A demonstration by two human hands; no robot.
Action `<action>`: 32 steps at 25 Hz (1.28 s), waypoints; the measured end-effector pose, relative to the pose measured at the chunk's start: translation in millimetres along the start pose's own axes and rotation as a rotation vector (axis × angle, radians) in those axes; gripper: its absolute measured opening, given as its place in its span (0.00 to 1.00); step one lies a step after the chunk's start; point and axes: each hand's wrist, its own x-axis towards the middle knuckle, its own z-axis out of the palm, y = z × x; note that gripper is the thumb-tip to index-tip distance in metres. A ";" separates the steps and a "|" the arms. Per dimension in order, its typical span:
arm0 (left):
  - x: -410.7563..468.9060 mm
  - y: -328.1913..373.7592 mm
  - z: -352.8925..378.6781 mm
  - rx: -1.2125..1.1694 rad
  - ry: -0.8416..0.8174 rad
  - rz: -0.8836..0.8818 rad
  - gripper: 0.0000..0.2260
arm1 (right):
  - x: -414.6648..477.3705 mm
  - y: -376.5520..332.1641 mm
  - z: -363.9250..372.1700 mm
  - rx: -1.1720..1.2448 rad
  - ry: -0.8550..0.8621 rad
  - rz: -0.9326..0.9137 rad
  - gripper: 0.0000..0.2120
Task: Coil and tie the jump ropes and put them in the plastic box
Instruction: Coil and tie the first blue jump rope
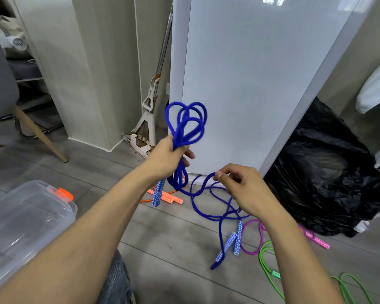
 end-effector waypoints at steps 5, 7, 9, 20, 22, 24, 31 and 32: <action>-13.9 7.2 18.9 -0.010 -0.270 -0.024 0.09 | 1.2 -6.8 5.4 0.096 0.091 -0.034 0.08; -18.2 7.2 26.3 -0.043 -0.322 -0.006 0.08 | 1.0 -9.8 6.2 0.131 0.133 -0.034 0.08; -20.7 6.2 30.0 -0.090 -0.341 -0.004 0.07 | 1.0 -9.5 6.5 0.151 0.163 -0.027 0.08; -15.5 0.6 21.4 0.119 -0.411 -0.008 0.10 | 0.6 -10.0 11.0 0.082 0.182 0.015 0.10; -15.6 1.2 19.2 0.125 -0.436 -0.023 0.09 | 0.9 -10.6 13.2 0.075 0.135 -0.007 0.10; -18.0 2.4 18.8 0.135 -0.469 -0.043 0.07 | 0.9 -9.7 14.2 0.047 0.086 -0.018 0.11; -0.4 -6.1 15.2 -0.156 -0.012 -0.073 0.03 | 2.2 -12.3 7.7 0.179 0.063 0.064 0.13; 3.5 -8.3 13.3 -0.209 0.088 -0.095 0.04 | 1.3 -12.4 6.7 0.184 0.051 0.071 0.14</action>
